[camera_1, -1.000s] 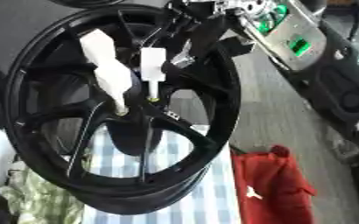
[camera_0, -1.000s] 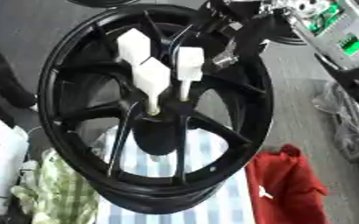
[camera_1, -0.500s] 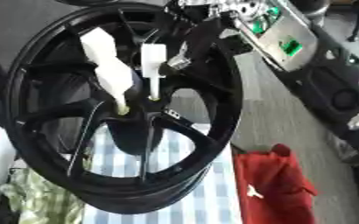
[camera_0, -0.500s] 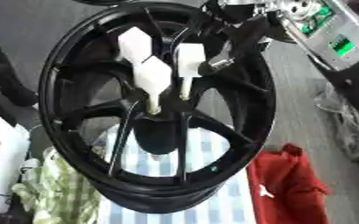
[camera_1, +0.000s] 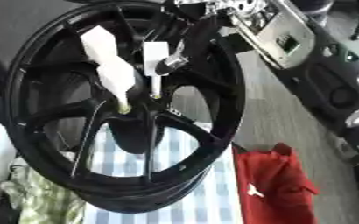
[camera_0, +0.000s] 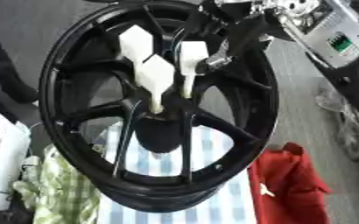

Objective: Pull the pin out of the wheel hub.

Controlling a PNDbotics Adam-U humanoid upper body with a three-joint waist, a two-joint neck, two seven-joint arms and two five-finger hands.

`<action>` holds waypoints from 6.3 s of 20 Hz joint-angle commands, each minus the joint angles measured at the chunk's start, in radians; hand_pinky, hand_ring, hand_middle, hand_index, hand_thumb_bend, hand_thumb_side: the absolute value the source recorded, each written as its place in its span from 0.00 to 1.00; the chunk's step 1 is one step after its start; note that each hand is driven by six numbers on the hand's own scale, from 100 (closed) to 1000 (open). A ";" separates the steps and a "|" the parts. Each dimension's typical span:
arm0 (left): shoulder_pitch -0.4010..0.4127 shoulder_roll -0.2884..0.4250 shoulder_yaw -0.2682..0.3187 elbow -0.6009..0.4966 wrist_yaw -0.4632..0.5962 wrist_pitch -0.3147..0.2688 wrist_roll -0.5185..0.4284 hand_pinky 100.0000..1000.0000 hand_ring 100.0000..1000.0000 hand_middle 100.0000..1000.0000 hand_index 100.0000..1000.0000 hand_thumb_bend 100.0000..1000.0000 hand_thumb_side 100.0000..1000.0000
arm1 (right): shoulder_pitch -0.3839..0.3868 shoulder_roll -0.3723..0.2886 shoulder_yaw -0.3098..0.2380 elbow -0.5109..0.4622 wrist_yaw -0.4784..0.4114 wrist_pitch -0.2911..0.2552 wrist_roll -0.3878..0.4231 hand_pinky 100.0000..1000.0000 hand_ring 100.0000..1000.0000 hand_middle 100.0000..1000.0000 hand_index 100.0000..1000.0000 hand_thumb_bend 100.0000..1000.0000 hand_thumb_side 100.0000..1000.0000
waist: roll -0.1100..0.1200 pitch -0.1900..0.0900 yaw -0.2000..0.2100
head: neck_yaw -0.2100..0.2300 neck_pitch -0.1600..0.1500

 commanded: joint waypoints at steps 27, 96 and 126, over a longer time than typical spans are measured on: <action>-0.018 0.016 0.001 -0.012 0.000 0.004 -0.005 0.66 0.86 0.79 0.74 0.29 0.69 | 0.004 -0.027 0.003 -0.036 -0.042 0.033 -0.014 0.87 0.80 0.64 0.68 0.49 0.05 | 0.005 -0.015 0.002 | -0.006 0.006; 0.025 0.083 0.084 -0.017 0.007 -0.021 0.071 0.66 0.88 0.80 0.75 0.27 0.70 | 0.698 -0.259 -0.789 0.092 -0.233 -0.135 -0.601 0.82 0.72 0.58 0.61 0.39 0.00 | 0.032 0.020 -0.160 | 0.151 -0.032; 0.005 0.041 0.043 -0.018 0.005 -0.012 0.034 0.66 0.89 0.80 0.75 0.27 0.70 | 0.857 -0.056 -0.858 -0.221 -0.364 -0.295 -0.885 0.90 0.79 0.75 0.76 0.39 0.17 | 0.033 -0.008 -0.074 | 0.081 -0.014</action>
